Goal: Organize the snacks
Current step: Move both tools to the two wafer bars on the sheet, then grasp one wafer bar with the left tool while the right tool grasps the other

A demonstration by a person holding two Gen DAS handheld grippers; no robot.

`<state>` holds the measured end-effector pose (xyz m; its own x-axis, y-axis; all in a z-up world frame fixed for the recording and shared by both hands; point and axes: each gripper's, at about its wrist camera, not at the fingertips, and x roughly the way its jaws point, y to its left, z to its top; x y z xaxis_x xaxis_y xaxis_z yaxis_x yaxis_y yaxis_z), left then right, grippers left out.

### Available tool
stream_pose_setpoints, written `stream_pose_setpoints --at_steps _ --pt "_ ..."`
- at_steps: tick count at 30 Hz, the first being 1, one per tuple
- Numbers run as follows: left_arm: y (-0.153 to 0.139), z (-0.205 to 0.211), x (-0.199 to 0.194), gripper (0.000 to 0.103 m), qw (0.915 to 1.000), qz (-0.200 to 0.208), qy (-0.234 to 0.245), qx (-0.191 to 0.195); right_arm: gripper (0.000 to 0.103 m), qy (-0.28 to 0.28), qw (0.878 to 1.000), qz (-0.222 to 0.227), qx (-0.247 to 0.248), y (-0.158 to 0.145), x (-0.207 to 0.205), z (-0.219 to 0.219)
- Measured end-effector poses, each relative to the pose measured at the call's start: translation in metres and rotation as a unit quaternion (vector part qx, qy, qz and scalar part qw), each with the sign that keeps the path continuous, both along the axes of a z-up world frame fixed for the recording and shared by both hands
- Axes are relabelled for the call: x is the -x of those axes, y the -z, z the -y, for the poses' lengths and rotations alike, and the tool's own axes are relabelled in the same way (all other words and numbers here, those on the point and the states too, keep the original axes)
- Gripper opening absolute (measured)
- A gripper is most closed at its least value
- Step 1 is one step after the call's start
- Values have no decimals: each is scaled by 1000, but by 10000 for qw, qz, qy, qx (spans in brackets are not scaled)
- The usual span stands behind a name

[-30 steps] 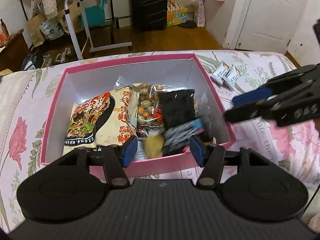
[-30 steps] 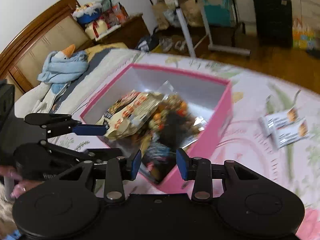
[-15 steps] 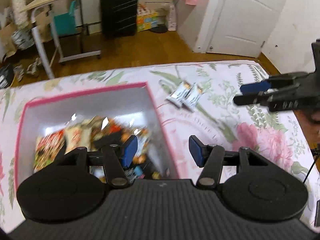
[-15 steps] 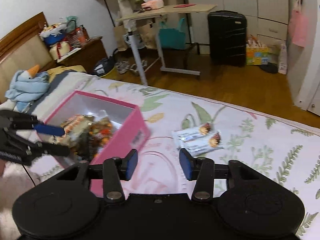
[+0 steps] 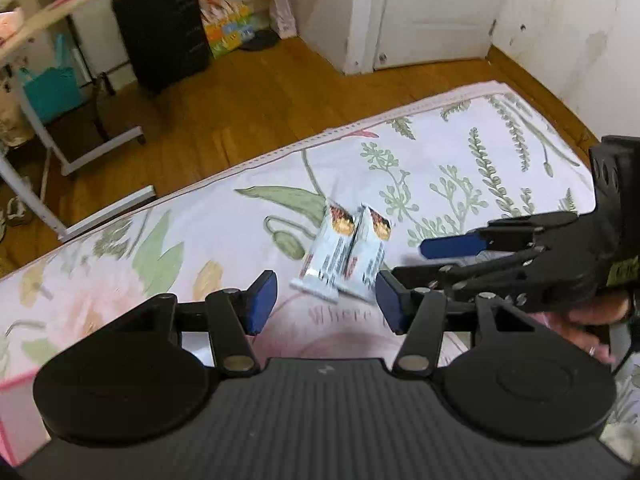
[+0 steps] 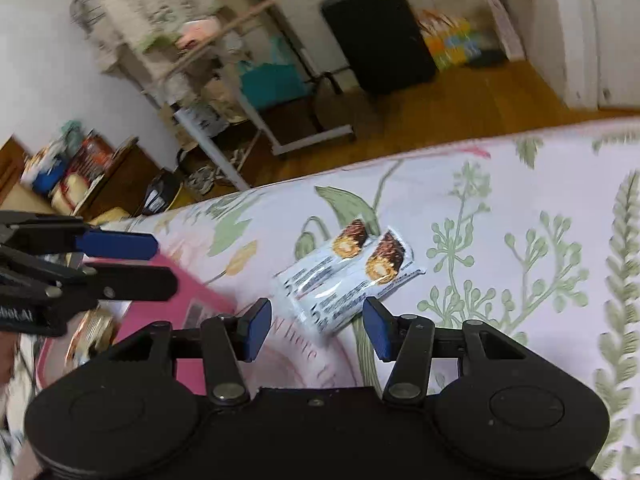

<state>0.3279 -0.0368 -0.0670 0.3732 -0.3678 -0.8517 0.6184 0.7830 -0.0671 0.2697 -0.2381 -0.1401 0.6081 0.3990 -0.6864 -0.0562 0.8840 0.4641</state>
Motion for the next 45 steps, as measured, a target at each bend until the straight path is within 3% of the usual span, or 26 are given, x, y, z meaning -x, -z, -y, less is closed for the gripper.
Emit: stream_pose_setpoints --at_steps 5,8,12,15,18,23,30,32,45 --pt "29 25 -38 53 9997 -163 -117 -136 56 804 9962 -206 -251 28 -21 5" --pt "46 27 -58 53 9981 -339 -460 207 56 1065 9941 -216 1 40 -26 -5" --pt "67 39 -68 52 9973 -548 -443 201 63 1025 9945 125 160 52 -21 -19" --pt "82 46 -69 52 9969 -704 -360 -37 63 785 9947 478 466 57 -11 -27" --pt "83 51 -65 52 9977 -585 -261 -213 59 514 9937 691 721 58 -3 -28" --pt "92 55 -58 52 9955 -770 -289 -463 47 382 9929 687 890 51 1 -19" --pt "108 64 -47 48 9939 -867 -350 -591 44 456 9962 428 609 46 16 1" --pt "107 65 -41 30 9949 -709 -317 -641 43 427 9967 368 590 44 20 3" --pt "66 40 7 27 9934 -1049 -467 -57 42 95 9970 60 768 24 64 4"
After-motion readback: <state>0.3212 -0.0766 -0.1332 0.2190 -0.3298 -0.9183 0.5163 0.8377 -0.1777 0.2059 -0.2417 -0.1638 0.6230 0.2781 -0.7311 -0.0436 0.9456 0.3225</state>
